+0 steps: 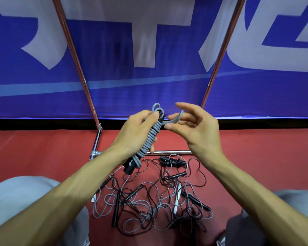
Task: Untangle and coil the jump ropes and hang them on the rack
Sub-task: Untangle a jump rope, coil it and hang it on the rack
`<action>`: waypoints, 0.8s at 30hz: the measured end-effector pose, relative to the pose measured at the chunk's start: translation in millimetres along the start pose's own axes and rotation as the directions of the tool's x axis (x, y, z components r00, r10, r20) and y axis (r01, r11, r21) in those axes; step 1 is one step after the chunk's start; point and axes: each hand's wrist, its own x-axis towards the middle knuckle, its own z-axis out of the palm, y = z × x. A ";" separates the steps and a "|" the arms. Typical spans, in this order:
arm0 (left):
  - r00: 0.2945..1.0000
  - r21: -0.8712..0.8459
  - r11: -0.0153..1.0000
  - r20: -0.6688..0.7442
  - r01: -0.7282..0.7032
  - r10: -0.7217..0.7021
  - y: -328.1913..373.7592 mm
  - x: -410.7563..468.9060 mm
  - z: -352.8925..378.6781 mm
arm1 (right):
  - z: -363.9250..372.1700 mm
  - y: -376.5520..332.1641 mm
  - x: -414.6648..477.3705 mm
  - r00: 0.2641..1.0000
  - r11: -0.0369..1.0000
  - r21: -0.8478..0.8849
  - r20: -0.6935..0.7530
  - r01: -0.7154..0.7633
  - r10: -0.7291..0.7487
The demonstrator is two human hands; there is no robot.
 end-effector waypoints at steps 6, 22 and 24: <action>0.993 -0.107 0.994 0.114 0.031 -0.019 -2.9 0.1 5.4 | 3.8 -9.0 -1.0 0.988 0.963 0.267 -0.132 -0.045 0.083; 0.997 -0.174 0.984 0.067 0.047 -0.035 -4.5 0.6 7.0 | 6.9 15.2 -0.8 0.828 0.676 -0.514 0.135 0.528 -0.545; 0.996 -0.196 0.979 0.070 0.061 -0.048 -2.2 -0.9 7.4 | 5.7 12.2 0.5 0.838 0.712 -0.480 0.097 0.513 -0.538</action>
